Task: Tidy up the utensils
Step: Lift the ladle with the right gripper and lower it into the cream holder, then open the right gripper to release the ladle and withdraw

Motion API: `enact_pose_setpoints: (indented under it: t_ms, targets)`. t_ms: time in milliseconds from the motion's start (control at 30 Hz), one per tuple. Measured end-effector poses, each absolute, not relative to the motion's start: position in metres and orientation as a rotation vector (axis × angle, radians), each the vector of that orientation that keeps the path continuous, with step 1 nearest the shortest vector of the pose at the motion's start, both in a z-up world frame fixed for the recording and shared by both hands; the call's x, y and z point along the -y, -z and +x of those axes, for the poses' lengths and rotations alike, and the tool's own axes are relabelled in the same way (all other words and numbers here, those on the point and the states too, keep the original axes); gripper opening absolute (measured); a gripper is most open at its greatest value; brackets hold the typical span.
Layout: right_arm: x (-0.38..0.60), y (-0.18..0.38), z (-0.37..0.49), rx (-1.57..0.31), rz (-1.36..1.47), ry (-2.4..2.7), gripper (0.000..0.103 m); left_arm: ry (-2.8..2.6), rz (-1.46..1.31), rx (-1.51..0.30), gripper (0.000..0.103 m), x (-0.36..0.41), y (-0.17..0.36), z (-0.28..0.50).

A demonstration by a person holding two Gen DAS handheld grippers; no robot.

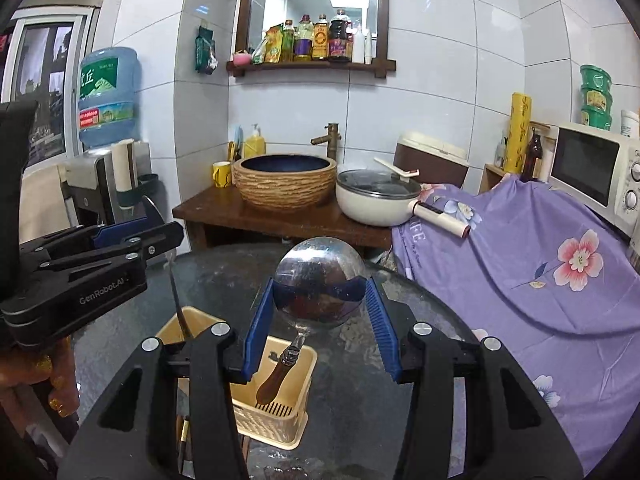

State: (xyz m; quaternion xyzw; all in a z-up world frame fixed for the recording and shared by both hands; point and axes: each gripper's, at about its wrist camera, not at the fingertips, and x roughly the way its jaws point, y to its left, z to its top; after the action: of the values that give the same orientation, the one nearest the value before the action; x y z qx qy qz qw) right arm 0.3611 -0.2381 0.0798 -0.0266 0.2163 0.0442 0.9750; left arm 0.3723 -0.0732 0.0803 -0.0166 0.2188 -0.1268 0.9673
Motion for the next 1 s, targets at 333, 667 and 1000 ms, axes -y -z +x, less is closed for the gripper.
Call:
enact_pose_setpoints:
  t_ms: [333,667,1000]
  targets:
    - [0.227,-0.038,0.361,-0.47,-0.102,-0.129,0.047,0.303,0.013,-0.493,0.037,0.073,-0.038,0.368]
    - [0.225,-0.022,0.363,-0.501,-0.134,-0.142,0.047,0.348,0.057,-0.533,0.037,0.079,-0.016,0.367]
    - [0.233,-0.027,0.35,-0.46,-0.119,-0.133,0.063,0.357,0.016,-0.51,0.059,0.068,-0.025,0.346]
